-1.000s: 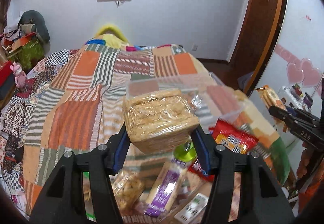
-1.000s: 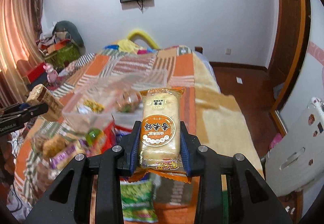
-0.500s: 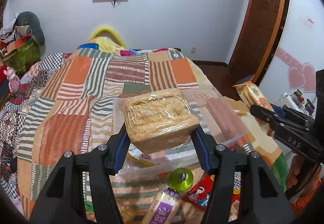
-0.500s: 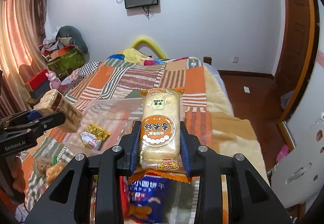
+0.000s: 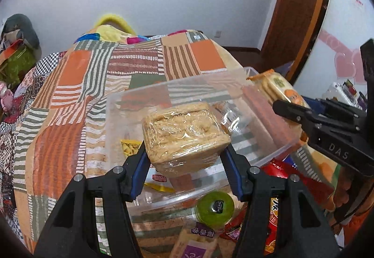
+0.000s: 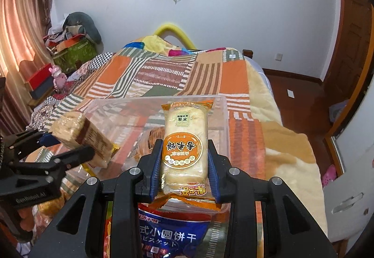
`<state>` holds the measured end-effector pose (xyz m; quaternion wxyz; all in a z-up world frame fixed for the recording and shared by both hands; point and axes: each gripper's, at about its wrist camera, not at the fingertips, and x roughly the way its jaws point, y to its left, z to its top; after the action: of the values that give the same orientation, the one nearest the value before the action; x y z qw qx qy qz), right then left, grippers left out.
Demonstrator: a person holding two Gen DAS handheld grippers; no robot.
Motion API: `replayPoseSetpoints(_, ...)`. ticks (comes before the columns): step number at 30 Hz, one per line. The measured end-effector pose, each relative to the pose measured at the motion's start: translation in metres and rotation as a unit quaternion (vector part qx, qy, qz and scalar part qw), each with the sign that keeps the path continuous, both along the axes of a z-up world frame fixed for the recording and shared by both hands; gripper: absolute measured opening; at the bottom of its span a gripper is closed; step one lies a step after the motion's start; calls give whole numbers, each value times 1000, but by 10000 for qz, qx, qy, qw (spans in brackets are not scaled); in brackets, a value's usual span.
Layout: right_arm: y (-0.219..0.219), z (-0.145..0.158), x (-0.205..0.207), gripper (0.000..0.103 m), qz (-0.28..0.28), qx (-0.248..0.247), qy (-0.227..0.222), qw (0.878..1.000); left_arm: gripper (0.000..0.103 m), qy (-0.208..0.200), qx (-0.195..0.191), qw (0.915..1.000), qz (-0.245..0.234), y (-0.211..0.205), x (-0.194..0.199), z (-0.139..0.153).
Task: Organize snacks
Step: 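Lower the cracker block and cream cake into the clear box, open both tools, then grasp the clear green-strip bag with left tool while right tool grasps the green pea bag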
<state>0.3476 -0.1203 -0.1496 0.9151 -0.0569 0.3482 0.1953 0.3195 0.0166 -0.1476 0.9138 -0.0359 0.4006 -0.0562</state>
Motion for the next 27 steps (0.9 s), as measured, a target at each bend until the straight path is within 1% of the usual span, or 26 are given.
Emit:
replayPoseSetpoints(2,0,0,-1,33,-24,-40,-5,10000,59,-15,16,10000,52,0,-1,0)
replayPoseSetpoints(3,-1,1,0,35,-16,-49,0,10000,60,-45,9,10000,74,1,-2,1)
replayPoseSetpoints(6,-3,3,-3,46,-46,-62,-42,10000,60,-87,-81,9999,106,5,-4,9)
replayPoseSetpoints(10,-7,11,-11,46,-24,-25,-106,9999,60,-212,-113,9996,157,13,-17,24)
replayPoseSetpoints(14,-15,20,-24,49,-5,6,-212,9998,62,-361,-62,9992,150,20,-40,42)
replayPoseSetpoints(17,-23,28,-38,51,-18,15,-340,9994,64,-446,61,9989,145,26,-62,52)
replayPoseSetpoints(23,-40,35,-67,60,-52,130,-450,9989,70,-432,271,9983,270,48,-105,54)
replayPoseSetpoints(25,-43,33,-75,66,-79,133,-444,9989,73,-390,366,9979,362,58,-119,51)
replayPoseSetpoints(27,-48,30,-85,73,-120,139,-469,9987,80,-346,449,9971,507,73,-136,47)
